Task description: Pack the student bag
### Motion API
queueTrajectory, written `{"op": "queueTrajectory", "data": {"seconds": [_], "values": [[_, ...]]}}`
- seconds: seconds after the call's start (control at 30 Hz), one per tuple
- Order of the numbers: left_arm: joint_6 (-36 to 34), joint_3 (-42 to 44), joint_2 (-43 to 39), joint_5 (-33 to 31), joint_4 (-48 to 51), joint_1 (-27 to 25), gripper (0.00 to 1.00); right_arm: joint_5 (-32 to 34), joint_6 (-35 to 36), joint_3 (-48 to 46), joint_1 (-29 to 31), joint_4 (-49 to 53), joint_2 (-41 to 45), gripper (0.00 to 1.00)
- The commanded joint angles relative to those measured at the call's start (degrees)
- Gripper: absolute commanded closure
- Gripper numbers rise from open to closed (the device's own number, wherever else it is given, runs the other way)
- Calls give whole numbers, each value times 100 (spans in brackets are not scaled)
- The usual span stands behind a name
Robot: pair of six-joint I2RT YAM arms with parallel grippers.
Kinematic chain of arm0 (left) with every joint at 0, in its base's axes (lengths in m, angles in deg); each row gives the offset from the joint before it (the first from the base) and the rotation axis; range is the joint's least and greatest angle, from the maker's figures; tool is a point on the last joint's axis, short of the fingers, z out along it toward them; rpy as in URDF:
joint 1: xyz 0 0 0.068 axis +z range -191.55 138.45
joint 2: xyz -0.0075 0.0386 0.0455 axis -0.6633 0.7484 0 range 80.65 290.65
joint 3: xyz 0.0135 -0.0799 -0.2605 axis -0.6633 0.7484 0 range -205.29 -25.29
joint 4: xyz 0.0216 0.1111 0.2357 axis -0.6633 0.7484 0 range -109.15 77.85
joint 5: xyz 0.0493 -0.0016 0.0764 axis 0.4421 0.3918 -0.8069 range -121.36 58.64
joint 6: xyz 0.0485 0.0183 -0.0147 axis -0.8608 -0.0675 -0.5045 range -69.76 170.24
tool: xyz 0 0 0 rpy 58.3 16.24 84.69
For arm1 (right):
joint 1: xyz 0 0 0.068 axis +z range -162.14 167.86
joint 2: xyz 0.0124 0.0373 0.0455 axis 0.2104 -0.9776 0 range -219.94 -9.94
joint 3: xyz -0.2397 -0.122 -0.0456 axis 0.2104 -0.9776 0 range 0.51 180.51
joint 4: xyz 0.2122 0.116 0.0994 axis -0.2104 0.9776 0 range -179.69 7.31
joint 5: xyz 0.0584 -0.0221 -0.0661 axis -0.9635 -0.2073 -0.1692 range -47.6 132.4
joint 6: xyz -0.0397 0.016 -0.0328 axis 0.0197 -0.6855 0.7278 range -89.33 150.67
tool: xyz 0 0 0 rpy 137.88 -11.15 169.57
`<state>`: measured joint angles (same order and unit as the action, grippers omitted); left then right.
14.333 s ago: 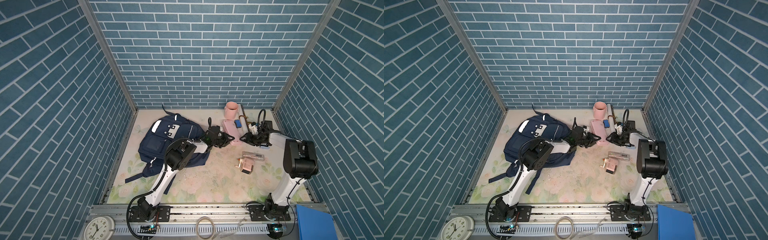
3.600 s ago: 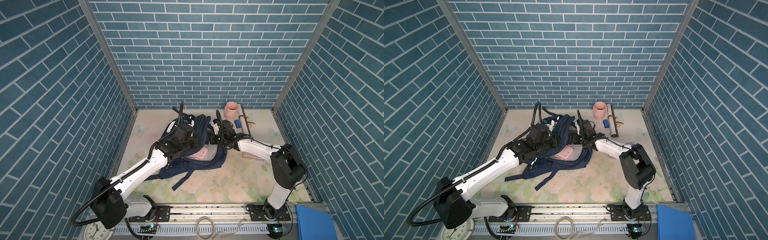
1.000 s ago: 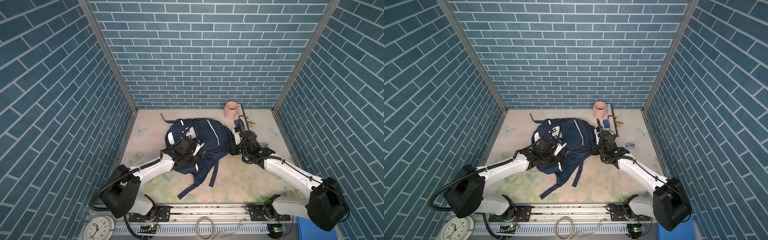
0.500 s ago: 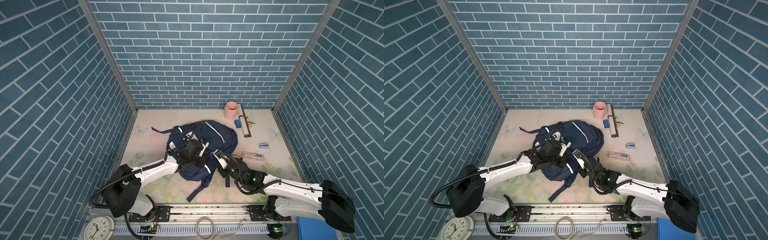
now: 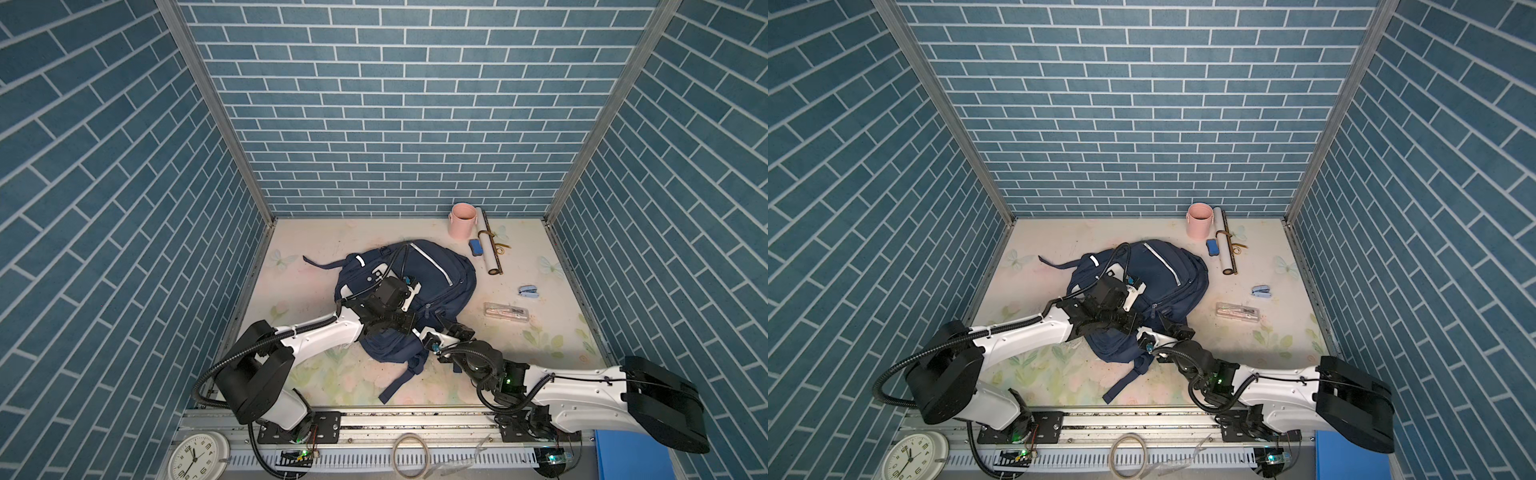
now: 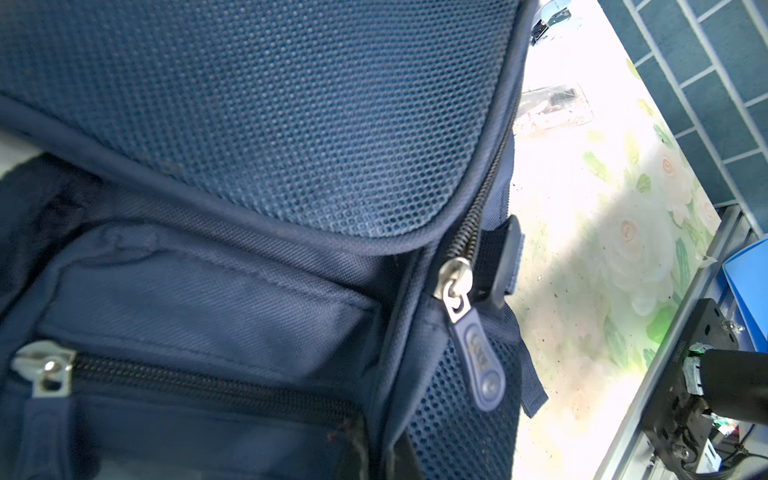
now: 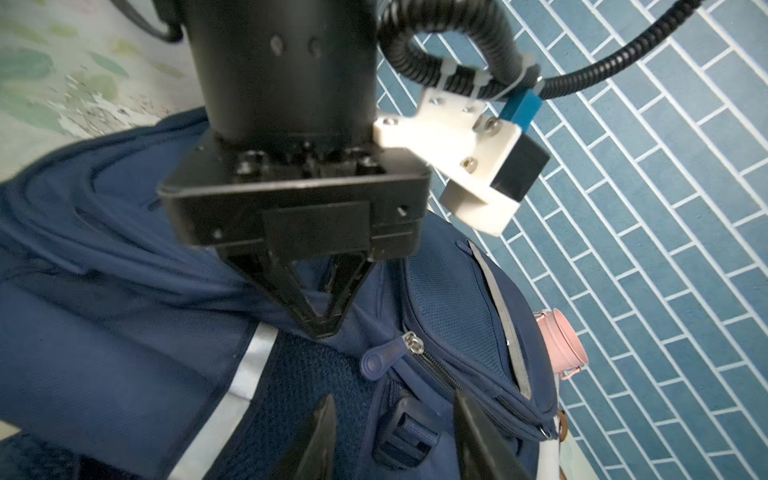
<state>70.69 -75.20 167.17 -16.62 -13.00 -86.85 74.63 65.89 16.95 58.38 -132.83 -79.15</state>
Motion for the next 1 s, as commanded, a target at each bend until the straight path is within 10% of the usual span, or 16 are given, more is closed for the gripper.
{"op": "queueTrajectory", "data": {"seconds": [0.0, 0.47, 0.83, 0.97], "values": [[126, -279, -39, 202, -410, -12, 100, 341, 537, 212, 34, -456, -313, 53], [135, -210, -117, 230, -356, -20, 100, 958, 828, 401, 3, -1219, -1266, 57], [122, -123, -150, 129, -272, -6, 100, 780, 285, 365, -126, -1562, -1243, 100], [105, -79, -249, 134, -267, 43, 100, -66, -536, 94, -339, -1298, -605, 100]]}}
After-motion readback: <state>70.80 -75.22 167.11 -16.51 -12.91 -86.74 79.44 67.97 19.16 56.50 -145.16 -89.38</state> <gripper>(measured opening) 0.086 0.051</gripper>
